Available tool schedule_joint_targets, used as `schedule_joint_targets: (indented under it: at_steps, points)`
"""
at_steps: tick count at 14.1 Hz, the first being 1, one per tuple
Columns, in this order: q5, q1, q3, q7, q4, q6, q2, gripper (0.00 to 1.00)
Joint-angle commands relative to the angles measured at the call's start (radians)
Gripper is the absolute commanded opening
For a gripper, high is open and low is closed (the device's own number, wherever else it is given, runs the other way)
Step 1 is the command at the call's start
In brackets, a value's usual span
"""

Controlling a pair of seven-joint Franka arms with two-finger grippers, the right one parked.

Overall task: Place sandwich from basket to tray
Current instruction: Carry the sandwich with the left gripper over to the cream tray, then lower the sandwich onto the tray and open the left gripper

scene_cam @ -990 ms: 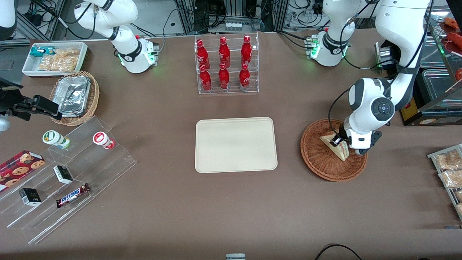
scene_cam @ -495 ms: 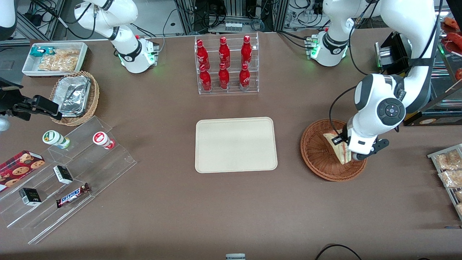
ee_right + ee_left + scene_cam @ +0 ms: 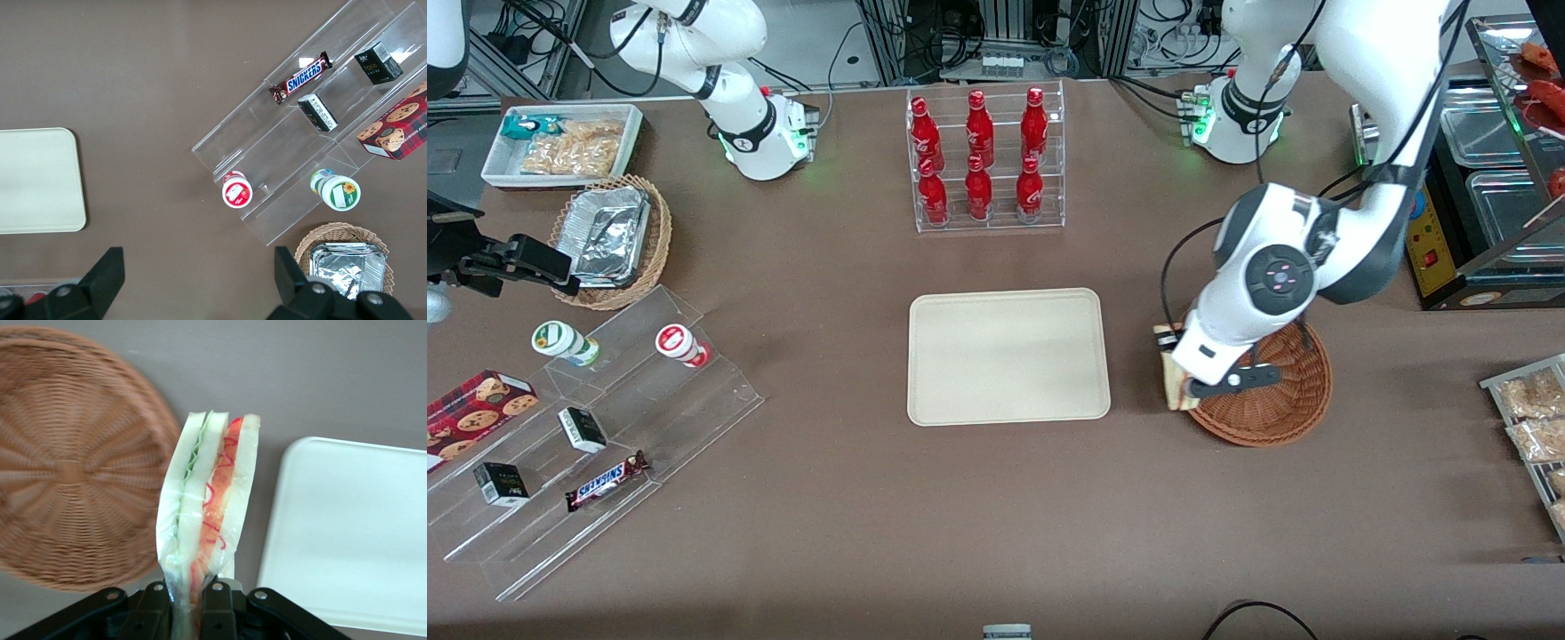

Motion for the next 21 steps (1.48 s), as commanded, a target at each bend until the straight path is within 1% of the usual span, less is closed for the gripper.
schedule_joint_targets:
  at_steps: [1, 2, 4, 7, 9, 13, 17, 19, 20, 21]
  points:
    - [0.029, 0.004, -0.080, -0.074, 0.130, -0.031, 0.109, 0.03]
    - [0.037, -0.005, -0.098, -0.094, 0.147, -0.030, 0.131, 0.03]
    - [0.073, -0.101, -0.097, -0.164, 0.202, -0.025, 0.183, 0.03]
    - [0.144, -0.186, -0.097, -0.297, 0.303, -0.025, 0.269, 0.02]
    - [0.179, -0.233, -0.097, -0.350, 0.360, -0.024, 0.325, 0.02]
    - [0.176, -0.301, -0.097, -0.364, 0.440, 0.011, 0.430, 0.01]
    - [0.167, -0.319, -0.100, -0.359, 0.443, 0.027, 0.484, 0.00]
    - [0.165, -0.335, -0.101, -0.361, 0.442, 0.025, 0.490, 0.00]
    - [0.164, -0.336, -0.101, -0.365, 0.440, 0.025, 0.493, 0.04]
    - [0.162, -0.336, -0.103, -0.365, 0.440, 0.027, 0.499, 0.18]
